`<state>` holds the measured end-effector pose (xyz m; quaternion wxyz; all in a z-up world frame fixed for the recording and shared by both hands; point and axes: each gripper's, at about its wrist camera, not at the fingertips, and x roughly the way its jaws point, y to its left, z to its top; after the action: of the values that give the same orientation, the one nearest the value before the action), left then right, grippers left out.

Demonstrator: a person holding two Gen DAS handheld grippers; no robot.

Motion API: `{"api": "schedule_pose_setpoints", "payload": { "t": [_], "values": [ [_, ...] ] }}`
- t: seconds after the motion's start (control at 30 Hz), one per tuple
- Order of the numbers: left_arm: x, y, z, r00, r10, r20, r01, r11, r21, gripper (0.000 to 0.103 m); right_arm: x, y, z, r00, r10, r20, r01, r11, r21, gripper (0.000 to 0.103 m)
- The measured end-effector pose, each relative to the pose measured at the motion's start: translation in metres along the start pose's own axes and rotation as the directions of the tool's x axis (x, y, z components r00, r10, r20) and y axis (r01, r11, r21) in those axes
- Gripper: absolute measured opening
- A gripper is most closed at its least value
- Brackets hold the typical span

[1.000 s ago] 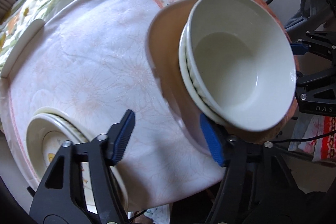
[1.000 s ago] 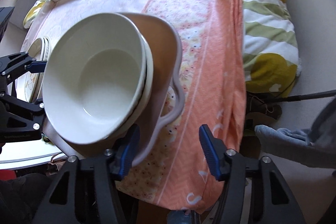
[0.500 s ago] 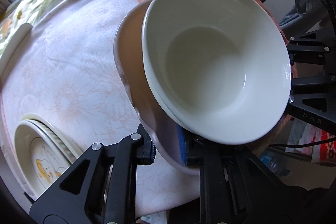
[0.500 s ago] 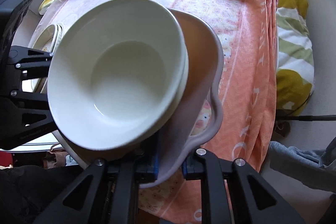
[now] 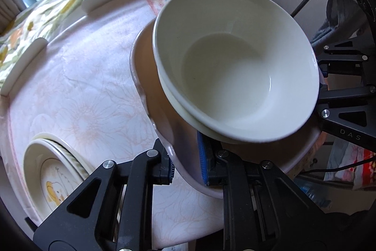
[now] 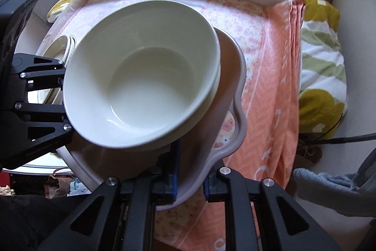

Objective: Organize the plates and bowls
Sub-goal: 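Carry the dish with bowls using both grippers and lower it onto the plate stack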

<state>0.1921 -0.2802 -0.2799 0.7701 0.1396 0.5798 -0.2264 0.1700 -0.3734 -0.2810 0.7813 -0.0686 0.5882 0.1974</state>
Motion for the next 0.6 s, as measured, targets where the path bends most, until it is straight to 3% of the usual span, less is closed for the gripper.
{"api": "schedule_pose_setpoints", "payload": {
  "t": [0.27, 0.6],
  "values": [
    [-0.036, 0.015, -0.009, 0.999, 0.004, 0.054, -0.002, 1.000, -0.029, 0.014, -0.028, 0.014, 0.017, 0.999, -0.038, 0.030, 0.039, 0.998, -0.048, 0.015],
    [-0.084, 0.068, -0.043, 0.994, 0.037, 0.106, -0.028, 0.996, -0.081, 0.014, -0.050, 0.077, 0.046, 0.996, -0.052, 0.071, 0.059, 0.993, -0.100, 0.015]
  ]
}}
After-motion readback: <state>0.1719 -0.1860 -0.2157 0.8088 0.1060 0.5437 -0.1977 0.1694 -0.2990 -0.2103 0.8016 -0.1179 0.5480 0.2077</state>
